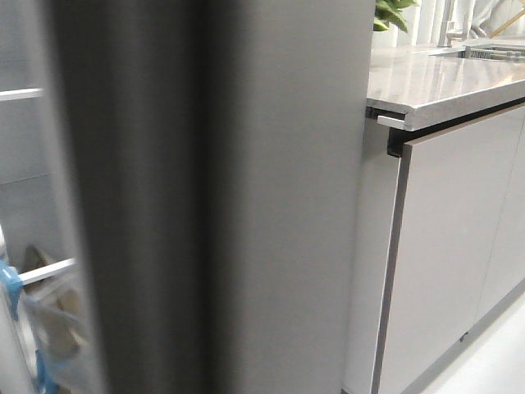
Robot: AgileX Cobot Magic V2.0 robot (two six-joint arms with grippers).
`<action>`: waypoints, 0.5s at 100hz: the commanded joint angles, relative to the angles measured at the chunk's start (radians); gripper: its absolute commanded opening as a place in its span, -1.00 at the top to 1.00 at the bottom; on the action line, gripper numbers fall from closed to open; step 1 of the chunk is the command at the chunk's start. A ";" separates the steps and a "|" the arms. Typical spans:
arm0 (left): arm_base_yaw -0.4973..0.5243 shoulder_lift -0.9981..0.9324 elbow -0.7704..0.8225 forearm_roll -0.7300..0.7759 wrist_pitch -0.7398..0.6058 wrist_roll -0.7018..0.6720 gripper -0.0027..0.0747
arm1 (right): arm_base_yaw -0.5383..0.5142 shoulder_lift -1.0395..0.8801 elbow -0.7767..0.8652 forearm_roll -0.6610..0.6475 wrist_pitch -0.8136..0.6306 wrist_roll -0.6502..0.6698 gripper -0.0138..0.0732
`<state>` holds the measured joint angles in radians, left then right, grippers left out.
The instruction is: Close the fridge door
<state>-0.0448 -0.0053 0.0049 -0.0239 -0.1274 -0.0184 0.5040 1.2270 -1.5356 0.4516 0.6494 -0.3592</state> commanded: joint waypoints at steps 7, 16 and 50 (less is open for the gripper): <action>-0.005 -0.020 0.035 -0.006 -0.073 -0.005 0.98 | 0.057 0.100 -0.122 0.037 -0.086 -0.022 0.79; -0.005 -0.020 0.035 -0.006 -0.073 -0.005 0.98 | 0.077 0.165 -0.173 0.037 -0.112 -0.024 0.79; -0.005 -0.020 0.035 -0.006 -0.073 -0.005 0.98 | 0.082 0.412 -0.330 0.037 -0.123 -0.024 0.79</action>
<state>-0.0448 -0.0053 0.0049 -0.0239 -0.1274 -0.0184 0.5848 1.5966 -1.8166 0.4685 0.6533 -0.3709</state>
